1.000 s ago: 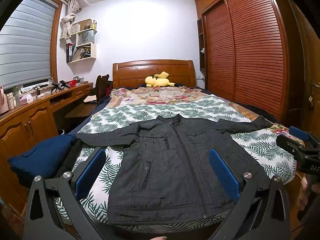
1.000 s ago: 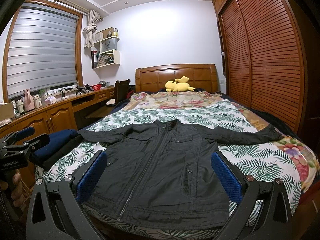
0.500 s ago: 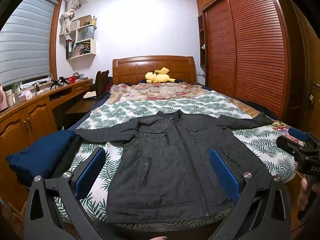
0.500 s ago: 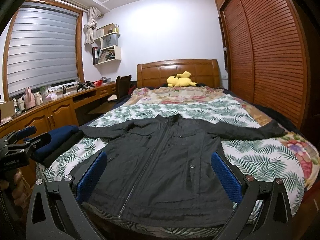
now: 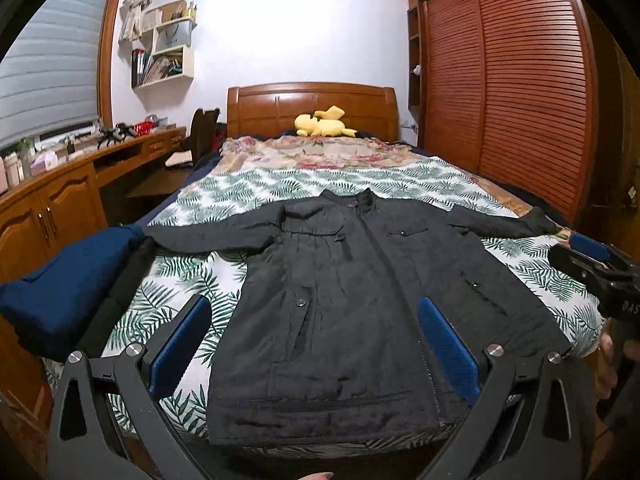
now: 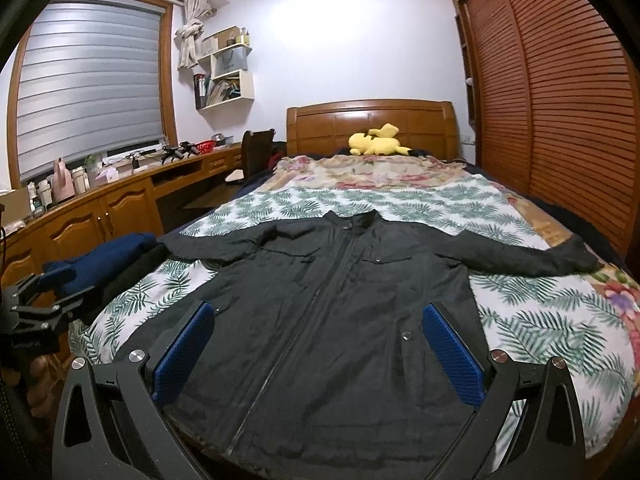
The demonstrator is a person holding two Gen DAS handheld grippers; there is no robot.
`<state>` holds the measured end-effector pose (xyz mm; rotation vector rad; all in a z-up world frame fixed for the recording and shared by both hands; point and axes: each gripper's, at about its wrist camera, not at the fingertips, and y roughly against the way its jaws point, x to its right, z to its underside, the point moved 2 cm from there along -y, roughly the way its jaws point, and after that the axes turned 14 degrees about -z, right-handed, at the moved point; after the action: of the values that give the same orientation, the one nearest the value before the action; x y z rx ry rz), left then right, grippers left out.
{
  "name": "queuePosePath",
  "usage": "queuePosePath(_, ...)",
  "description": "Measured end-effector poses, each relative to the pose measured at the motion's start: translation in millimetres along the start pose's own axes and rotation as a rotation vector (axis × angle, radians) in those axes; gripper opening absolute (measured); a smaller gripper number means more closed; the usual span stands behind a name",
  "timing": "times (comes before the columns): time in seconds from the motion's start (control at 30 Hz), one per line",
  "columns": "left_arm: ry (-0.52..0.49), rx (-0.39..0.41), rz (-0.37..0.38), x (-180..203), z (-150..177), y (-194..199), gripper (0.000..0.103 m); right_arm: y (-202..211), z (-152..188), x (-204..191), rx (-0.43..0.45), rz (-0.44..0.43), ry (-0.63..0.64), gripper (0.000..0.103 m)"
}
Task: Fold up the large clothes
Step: 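Move the left gripper down to the jacket's side edge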
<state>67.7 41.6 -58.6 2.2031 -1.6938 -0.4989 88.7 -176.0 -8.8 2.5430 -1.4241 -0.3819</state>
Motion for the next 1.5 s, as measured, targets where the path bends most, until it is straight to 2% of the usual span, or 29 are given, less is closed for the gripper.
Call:
queuePosePath(0.27,0.006,-0.040,-0.030,-12,8,-37,0.103,-42,-8,10,-0.011,-0.037,0.024,0.103)
queuePosePath(0.7,0.021,-0.113,-0.112,-35,8,-88,0.103,-127,-27,35,-0.063,-0.152,0.027,0.103)
queuePosePath(0.87,0.023,-0.136,-0.119,-39,4,-109,0.103,-146,-26,51,-0.094,-0.162,0.027,0.103)
queuePosePath(1.07,0.002,-0.144,-0.113,-41,-2,-137,0.103,-151,-24,69,-0.122,-0.148,0.015,0.103)
queuePosePath(1.2,0.015,-0.167,-0.099,-47,-7,-168,0.093,-154,-20,80,-0.156,-0.119,0.028,0.103)
queuePosePath(1.33,0.041,-0.207,-0.079,-52,-12,-201,0.076,-159,-16,92,-0.204,-0.128,0.016,0.103)
queuePosePath(1.5,0.065,-0.224,-0.098,-63,-25,-239,0.074,-162,-19,104,-0.251,-0.132,-0.019,0.103)
